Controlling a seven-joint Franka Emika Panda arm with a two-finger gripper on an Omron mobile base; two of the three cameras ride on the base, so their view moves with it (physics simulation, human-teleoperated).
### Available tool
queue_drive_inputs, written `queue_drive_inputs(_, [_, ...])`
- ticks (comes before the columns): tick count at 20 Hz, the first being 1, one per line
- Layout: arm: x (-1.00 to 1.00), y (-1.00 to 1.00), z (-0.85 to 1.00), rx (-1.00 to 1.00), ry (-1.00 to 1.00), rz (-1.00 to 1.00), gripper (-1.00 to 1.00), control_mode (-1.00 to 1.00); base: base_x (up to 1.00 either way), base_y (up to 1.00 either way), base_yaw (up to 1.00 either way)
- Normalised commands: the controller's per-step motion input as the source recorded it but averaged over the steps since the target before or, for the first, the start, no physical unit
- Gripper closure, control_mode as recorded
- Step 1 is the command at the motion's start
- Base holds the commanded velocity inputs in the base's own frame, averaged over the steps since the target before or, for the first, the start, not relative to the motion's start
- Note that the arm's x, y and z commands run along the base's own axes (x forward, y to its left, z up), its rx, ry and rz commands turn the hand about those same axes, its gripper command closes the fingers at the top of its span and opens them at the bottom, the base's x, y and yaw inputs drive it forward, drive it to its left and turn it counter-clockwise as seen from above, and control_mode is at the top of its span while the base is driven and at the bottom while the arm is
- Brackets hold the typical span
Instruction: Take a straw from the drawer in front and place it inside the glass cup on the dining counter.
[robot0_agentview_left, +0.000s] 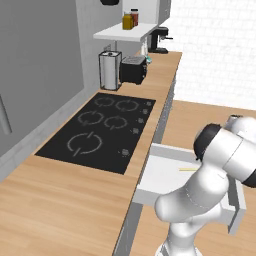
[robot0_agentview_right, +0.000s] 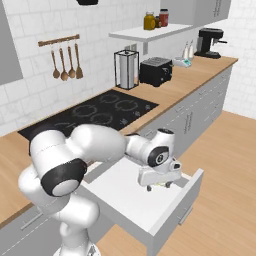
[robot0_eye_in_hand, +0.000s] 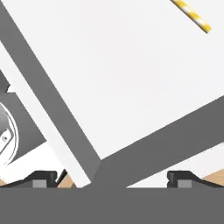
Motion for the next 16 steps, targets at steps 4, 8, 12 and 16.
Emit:
queue_drive_inputs(4, [0.44,0.29,0.08,0.00,-0.05,0.00,-1.00,-1.00,0.00,0.00,0.00])
queue_drive_inputs(8, [0.36,0.32,-0.05,0.00,-0.07,0.02,-1.00,-1.00,0.00,0.00,0.00])
queue_drive_inputs(12, [0.25,0.26,-0.17,0.00,-0.04,0.02,-1.00,-1.00,0.00,0.00,0.00])
queue_drive_inputs(16, [0.19,0.29,-0.30,0.00,-0.02,0.02,-1.00,-1.00,0.00,0.00,0.00])
